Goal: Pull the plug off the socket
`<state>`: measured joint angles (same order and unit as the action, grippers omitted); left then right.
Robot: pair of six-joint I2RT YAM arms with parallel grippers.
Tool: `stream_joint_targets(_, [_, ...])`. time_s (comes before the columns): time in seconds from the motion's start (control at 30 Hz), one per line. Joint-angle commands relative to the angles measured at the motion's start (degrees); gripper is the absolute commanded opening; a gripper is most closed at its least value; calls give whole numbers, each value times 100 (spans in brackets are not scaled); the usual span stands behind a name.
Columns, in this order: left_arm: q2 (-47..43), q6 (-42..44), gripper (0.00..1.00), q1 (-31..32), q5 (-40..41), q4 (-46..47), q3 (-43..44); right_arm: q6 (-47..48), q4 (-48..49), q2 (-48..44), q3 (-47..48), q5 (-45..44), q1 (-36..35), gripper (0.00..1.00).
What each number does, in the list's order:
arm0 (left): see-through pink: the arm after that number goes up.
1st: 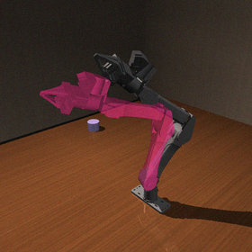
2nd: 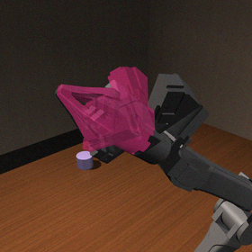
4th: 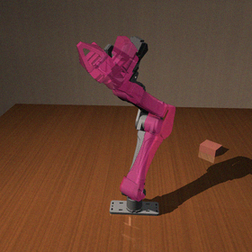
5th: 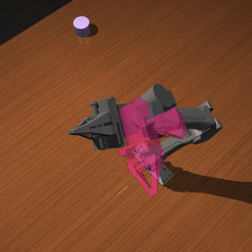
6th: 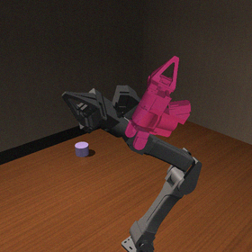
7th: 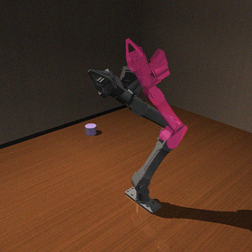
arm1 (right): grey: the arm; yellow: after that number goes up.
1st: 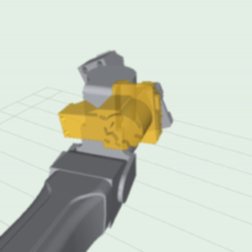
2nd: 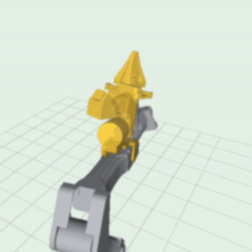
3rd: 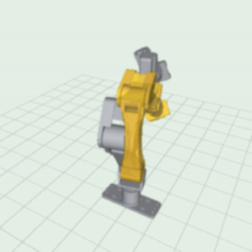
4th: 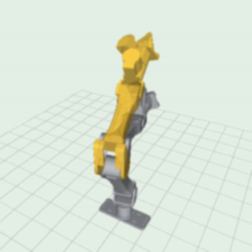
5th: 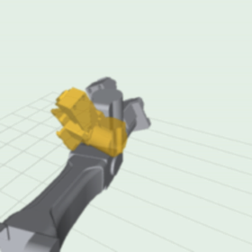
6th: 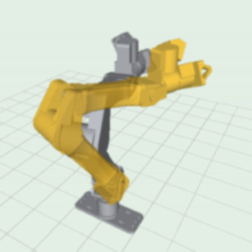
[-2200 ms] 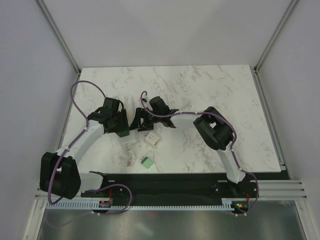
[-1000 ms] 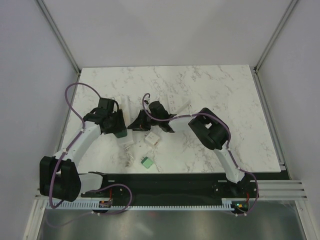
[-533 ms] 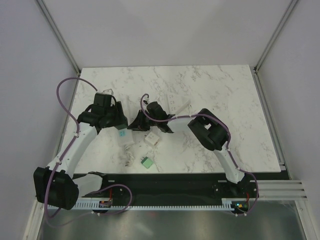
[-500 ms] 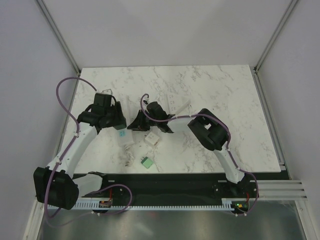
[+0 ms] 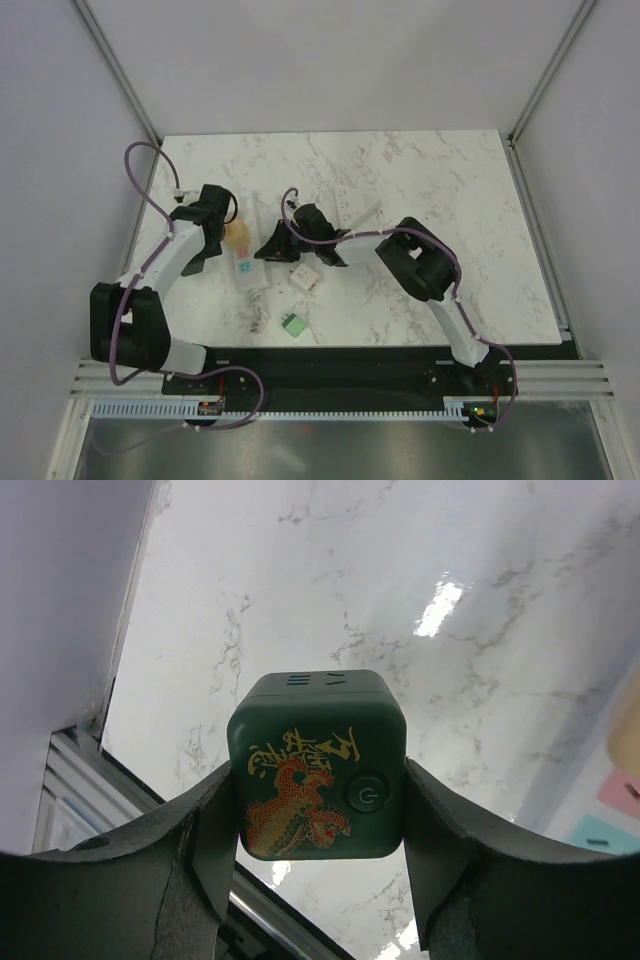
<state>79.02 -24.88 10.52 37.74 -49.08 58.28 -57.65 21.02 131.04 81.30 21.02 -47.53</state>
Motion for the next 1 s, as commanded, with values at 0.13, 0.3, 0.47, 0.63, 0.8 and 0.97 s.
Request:
stream_joint_targets(0.13, [719, -859, 3, -612, 603, -224, 34, 403, -309, -149, -325, -326, -11, 0])
stream_joint_targets(0.3, [1097, -1080, 38, -762, 946, -462, 263, 298, -107, -167, -395, -265, -11, 0])
stream_joint_targets(0.47, [1133, -1080, 45, -806, 604, -418, 201, 228, -19, -176, -422, -230, -11, 0])
stream_joint_targets(0.63, [1177, -1062, 64, -824, 393, -401, 184, 245, -19, -167, -422, -212, -11, 0])
stream_joint_targets(0.8, [1186, -1097, 79, -885, 331, -401, 201, 193, 34, -149, -439, -186, -11, 0])
stream_joint_targets(0.97, [1071, -1133, 100, -929, 331, -409, 183, 193, 52, -149, -430, -177, -11, 0])
